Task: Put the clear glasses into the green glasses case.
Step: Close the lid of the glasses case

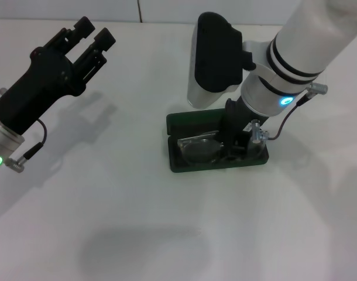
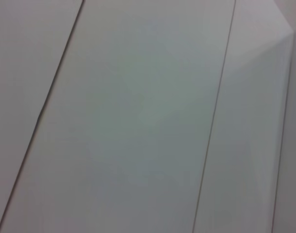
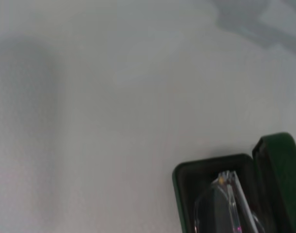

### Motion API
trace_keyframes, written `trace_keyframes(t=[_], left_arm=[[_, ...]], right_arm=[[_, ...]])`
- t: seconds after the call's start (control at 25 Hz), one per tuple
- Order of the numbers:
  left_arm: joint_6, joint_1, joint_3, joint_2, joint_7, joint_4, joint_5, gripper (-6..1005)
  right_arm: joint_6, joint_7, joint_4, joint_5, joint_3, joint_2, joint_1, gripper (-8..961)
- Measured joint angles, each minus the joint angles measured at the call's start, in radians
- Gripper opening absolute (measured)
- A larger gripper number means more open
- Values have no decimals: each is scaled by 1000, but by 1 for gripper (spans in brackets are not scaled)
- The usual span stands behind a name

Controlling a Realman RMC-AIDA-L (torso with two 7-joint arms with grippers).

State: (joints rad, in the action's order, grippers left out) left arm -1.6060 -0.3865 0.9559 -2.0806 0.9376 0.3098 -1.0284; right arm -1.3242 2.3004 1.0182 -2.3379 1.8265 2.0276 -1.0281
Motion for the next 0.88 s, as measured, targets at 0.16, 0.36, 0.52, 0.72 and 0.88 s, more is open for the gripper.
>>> trace_keyframes(t=[0.16, 0.36, 0.52, 0.72, 0.88], left_arm=[[0, 2, 0, 0, 0, 1, -1, 576], [1, 4, -1, 2, 2, 4, -1, 576], [1, 6, -4, 6, 5, 5, -1, 576], [14, 7, -3, 10, 6, 4, -1, 576], [63, 6, -1, 11, 13, 3, -15, 576]], right_arm=[[-22, 0, 87, -17, -21, -4, 40, 326], [-78, 0, 263, -86, -59, 0, 132, 326], [-107, 0, 391, -91, -111, -2, 208, 327], [-32, -34, 507, -65, -191, -5, 363, 327], [108, -103, 528, -5, -219, -6, 505, 326]])
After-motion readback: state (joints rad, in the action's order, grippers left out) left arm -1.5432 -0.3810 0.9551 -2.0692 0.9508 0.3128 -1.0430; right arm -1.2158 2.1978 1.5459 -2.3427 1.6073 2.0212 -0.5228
